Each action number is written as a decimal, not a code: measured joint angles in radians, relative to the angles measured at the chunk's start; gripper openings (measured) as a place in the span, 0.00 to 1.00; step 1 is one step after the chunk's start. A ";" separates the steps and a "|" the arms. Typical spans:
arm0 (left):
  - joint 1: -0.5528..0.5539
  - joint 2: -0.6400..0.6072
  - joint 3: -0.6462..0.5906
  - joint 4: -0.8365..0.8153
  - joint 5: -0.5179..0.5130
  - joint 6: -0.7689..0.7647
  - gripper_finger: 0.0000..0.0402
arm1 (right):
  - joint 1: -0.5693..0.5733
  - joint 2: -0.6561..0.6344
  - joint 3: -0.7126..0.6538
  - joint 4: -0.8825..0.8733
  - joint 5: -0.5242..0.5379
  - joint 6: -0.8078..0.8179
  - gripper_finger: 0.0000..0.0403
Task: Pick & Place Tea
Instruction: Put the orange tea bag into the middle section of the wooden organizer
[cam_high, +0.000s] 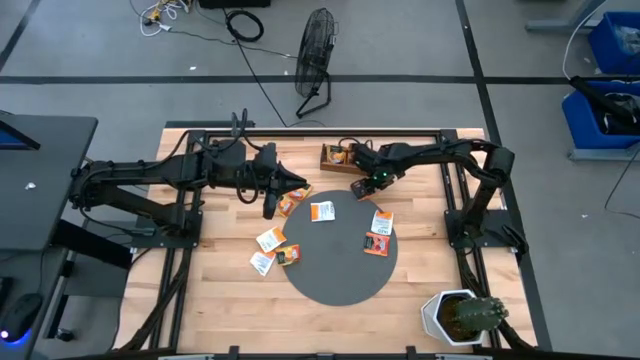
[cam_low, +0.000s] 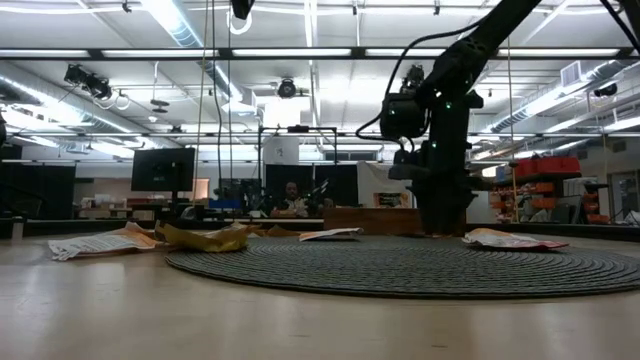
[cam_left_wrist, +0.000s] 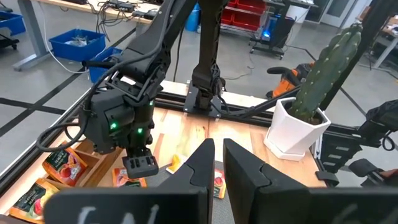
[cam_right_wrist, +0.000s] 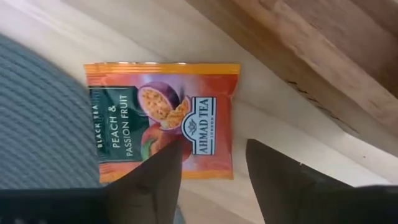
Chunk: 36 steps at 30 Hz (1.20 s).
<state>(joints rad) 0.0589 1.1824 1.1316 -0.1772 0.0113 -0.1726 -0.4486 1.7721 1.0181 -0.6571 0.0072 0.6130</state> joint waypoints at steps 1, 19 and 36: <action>0.000 0.000 0.000 0.000 0.000 0.000 0.09 | 0.000 0.000 -0.011 0.011 -0.003 0.000 0.44; 0.001 0.000 0.000 0.001 0.000 -0.026 0.09 | 0.018 -0.073 -0.088 0.061 -0.044 -0.021 0.03; 0.049 0.018 0.000 0.163 -0.064 -0.021 0.09 | 0.162 -0.458 -0.085 0.572 0.156 0.158 0.00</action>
<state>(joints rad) 0.1078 1.2003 1.1313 -0.0143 -0.0525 -0.1937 -0.2869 1.3146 0.9328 -0.0853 0.1636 0.7711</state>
